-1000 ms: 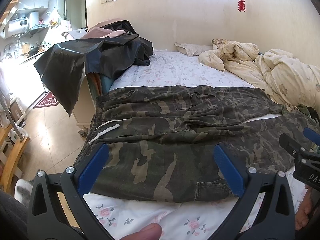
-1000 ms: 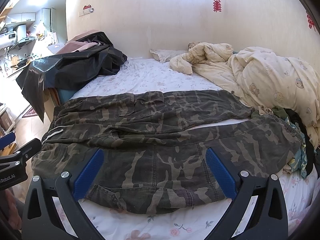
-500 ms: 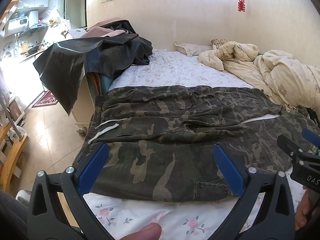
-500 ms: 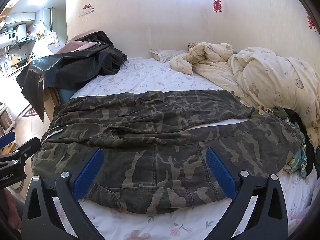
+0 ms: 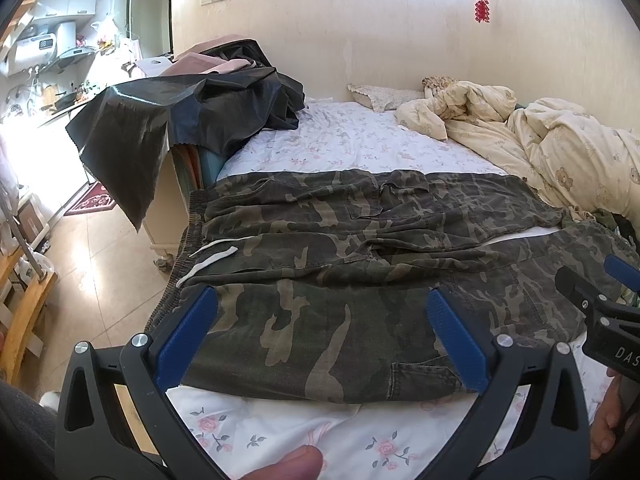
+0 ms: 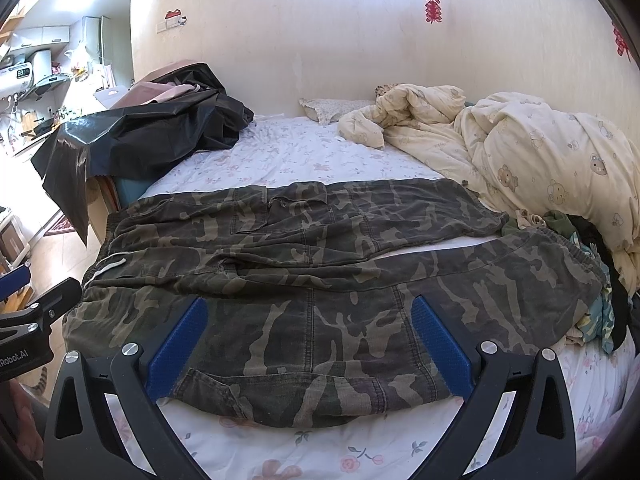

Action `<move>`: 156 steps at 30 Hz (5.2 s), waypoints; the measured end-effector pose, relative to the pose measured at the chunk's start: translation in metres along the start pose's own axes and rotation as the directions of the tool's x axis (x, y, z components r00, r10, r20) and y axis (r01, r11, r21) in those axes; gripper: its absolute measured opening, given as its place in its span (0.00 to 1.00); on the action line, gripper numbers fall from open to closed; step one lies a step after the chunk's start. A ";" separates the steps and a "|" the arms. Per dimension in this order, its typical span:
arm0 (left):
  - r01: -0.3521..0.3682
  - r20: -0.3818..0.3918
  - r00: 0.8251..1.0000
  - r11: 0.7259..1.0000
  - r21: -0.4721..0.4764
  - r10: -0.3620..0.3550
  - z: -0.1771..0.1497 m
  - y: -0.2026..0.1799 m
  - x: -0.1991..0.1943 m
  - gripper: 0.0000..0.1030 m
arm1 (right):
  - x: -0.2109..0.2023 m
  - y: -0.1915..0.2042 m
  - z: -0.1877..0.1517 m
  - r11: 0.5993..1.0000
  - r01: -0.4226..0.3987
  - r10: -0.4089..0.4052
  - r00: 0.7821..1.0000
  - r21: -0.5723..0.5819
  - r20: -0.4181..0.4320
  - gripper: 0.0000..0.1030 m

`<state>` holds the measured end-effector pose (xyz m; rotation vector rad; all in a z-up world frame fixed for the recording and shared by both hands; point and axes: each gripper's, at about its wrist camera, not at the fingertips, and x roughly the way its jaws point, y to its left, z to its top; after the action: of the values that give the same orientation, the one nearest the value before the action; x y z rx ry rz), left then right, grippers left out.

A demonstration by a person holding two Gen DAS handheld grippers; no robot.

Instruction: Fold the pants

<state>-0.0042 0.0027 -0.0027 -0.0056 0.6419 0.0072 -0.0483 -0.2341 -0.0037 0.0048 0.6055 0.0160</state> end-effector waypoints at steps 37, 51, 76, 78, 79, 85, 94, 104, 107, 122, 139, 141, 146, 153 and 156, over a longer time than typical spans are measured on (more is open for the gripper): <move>-0.018 -0.069 0.997 1.000 -0.021 0.017 0.003 0.014 0.012 1.00 | 0.005 -0.008 0.001 1.000 -0.007 0.008 1.000 0.024 -0.024 1.00; -0.136 -0.243 0.962 0.990 -0.043 0.122 0.095 0.119 0.083 1.00 | 0.016 -0.062 0.094 0.997 -0.054 0.059 0.992 0.051 -0.110 1.00; -0.029 -0.490 0.871 1.000 -0.007 0.022 0.121 0.247 0.381 0.77 | 0.188 -0.098 0.106 0.997 0.034 -0.011 0.959 0.073 -0.285 1.00; -0.003 -0.499 0.867 1.000 0.005 0.005 0.119 0.246 0.389 0.76 | 0.196 -0.099 0.102 0.995 0.028 0.002 0.954 0.097 -0.301 1.00; 0.017 -0.495 0.869 1.000 0.008 -0.011 0.119 0.245 0.390 0.72 | 0.198 -0.099 0.101 0.995 0.028 0.003 0.952 0.098 -0.305 1.00; -0.026 -0.468 0.883 0.999 0.024 0.034 0.117 0.236 0.378 0.38 | 0.201 -0.092 0.095 0.998 0.061 -0.050 0.952 0.029 -0.303 1.00; -0.060 -0.367 0.923 0.985 0.160 0.116 0.137 0.209 0.316 0.25 | 0.189 -0.089 0.096 0.998 0.064 -0.068 0.960 -0.024 -0.272 1.00; -0.048 -0.245 0.967 0.992 0.114 0.075 0.139 0.186 0.249 0.16 | 0.176 -0.103 0.104 0.999 0.039 -0.031 0.968 0.025 -0.250 1.00; -0.079 -0.197 0.975 0.990 0.119 0.102 0.137 0.181 0.239 0.16 | 0.177 -0.131 0.118 0.995 0.004 0.020 0.968 0.097 -0.248 1.00; -0.198 -0.234 0.941 0.958 0.209 0.246 0.131 0.169 0.273 0.16 | 0.393 -0.368 0.240 0.942 0.332 -0.277 0.856 0.053 -0.437 0.81; -0.325 -0.284 0.863 0.890 0.321 0.417 0.114 0.161 0.317 0.15 | 0.537 -0.407 0.195 0.964 0.242 -0.260 0.767 -0.112 -0.587 0.49; -0.330 -0.280 0.862 0.886 0.325 0.423 0.112 0.160 0.317 0.15 | 0.542 -0.404 0.190 0.964 0.225 -0.264 0.746 -0.142 -0.611 0.48; -0.323 -0.275 0.865 0.886 0.332 0.419 0.114 0.160 0.313 0.15 | 0.538 -0.382 0.192 0.950 0.207 -0.307 0.765 -0.235 -0.567 0.15; -0.292 -0.254 0.897 0.917 0.272 0.361 0.123 0.165 0.292 0.15 | 0.438 -0.386 0.238 0.930 0.268 -0.345 0.873 -0.254 -0.345 0.11; -0.268 -0.244 0.913 0.931 0.246 0.327 0.126 0.173 0.275 0.15 | 0.391 -0.389 0.251 0.932 0.266 -0.330 0.903 -0.245 -0.275 0.11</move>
<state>0.2899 0.1776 -0.0672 0.3008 0.9218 0.2407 0.4212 -0.6166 -0.0235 -0.2948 0.9155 -0.2257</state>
